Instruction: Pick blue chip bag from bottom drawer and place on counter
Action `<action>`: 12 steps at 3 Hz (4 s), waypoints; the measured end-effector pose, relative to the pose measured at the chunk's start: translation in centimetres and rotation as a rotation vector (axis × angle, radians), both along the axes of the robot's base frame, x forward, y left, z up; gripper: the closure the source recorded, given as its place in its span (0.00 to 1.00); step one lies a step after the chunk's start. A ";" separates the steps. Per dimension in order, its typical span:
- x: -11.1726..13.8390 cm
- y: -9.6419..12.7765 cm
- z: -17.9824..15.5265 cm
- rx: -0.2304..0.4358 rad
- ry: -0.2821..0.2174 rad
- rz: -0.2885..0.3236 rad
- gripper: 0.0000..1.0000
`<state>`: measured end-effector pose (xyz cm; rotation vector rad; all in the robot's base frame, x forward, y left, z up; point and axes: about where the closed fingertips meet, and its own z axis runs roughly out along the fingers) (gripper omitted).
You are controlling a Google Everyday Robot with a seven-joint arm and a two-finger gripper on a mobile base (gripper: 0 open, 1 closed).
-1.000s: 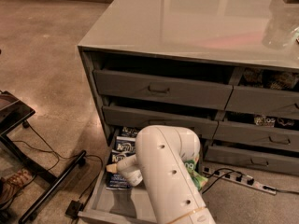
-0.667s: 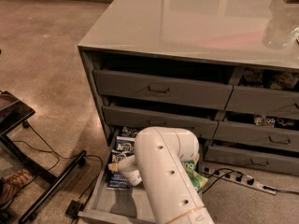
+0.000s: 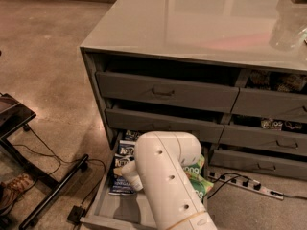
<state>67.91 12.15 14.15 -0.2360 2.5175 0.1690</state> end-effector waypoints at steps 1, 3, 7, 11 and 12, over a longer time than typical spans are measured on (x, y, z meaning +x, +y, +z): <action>0.0 0.0 0.0 0.000 0.000 0.000 0.20; 0.0 0.0 0.0 0.000 0.000 0.000 0.65; -4.4 -6.9 13.0 0.194 -0.214 -0.071 1.00; -9.7 -18.3 23.0 0.426 -0.381 -0.059 1.00; -10.4 -22.0 26.0 0.505 -0.392 -0.003 1.00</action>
Offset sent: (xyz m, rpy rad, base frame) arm 0.0000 -0.0001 -0.0001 -0.0004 0.0002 -0.0001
